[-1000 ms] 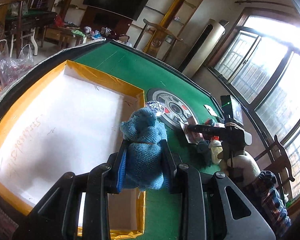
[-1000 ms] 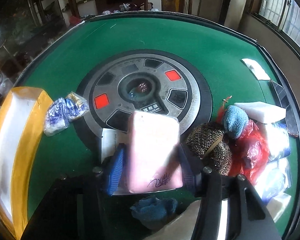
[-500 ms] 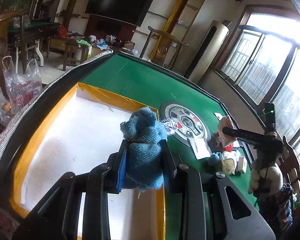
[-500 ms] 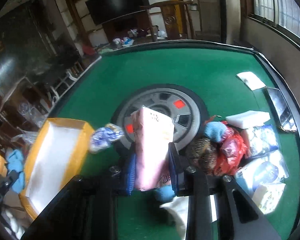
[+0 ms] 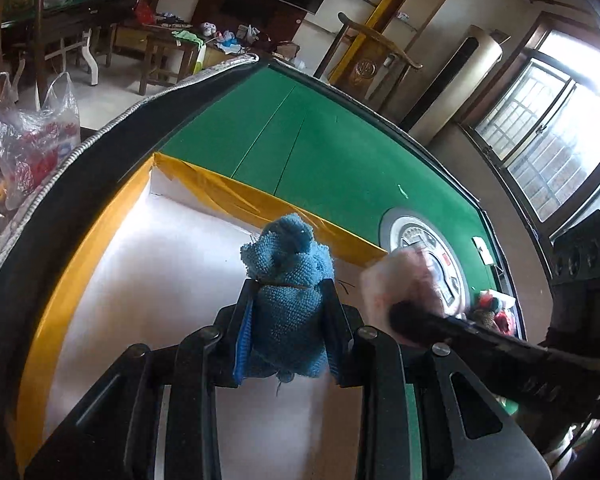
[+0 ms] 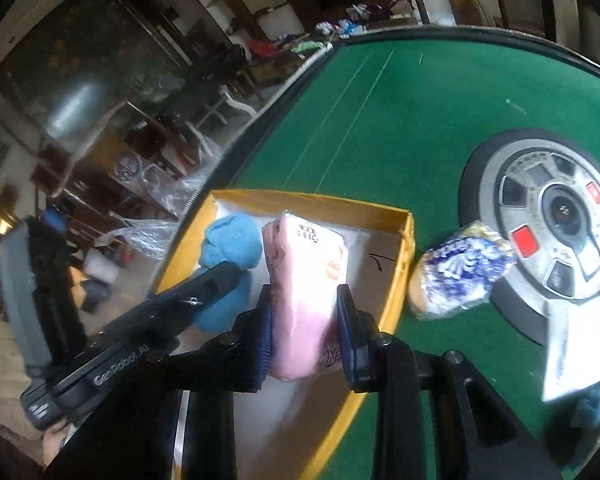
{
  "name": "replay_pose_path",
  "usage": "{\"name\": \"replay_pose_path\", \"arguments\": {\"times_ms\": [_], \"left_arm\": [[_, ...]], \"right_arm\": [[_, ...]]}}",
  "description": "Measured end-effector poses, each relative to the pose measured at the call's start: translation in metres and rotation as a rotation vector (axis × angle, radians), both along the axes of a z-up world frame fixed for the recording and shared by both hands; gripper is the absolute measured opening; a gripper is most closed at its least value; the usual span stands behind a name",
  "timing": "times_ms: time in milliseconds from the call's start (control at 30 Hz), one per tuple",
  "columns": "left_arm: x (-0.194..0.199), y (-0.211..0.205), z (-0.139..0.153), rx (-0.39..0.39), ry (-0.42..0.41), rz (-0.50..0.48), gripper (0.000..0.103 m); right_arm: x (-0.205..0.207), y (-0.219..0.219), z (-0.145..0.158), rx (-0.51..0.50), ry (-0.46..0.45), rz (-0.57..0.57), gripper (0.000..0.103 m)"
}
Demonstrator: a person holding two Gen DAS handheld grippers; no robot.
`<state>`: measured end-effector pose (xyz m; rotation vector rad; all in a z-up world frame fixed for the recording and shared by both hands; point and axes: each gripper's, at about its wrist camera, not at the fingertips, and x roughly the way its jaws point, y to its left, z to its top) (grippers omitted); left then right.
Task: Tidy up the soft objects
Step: 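Carry the blue cloth into the yellow-rimmed box while the right tool places the pink package there, then grasp the blue-and-white patterned bag with the left tool while the right tool reaches the white pouch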
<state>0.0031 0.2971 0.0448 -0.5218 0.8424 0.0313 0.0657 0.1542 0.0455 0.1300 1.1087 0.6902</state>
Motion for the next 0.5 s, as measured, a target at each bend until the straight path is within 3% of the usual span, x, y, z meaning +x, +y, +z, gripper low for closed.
{"name": "replay_pose_path", "arguments": {"times_ms": [233, 367, 500], "left_arm": [[0.011, 0.007, -0.014, -0.062, 0.028, 0.018, 0.039], [0.008, 0.011, -0.008, -0.081, 0.005, 0.028, 0.051], [0.001, 0.012, 0.003, -0.072, -0.015, 0.050, 0.051]], "right_arm": [[0.006, 0.028, -0.012, -0.153, -0.072, -0.045, 0.034], [0.008, 0.015, -0.010, -0.100, -0.072, -0.071, 0.042], [0.001, -0.007, 0.002, -0.050, -0.110, -0.093, 0.043]]}}
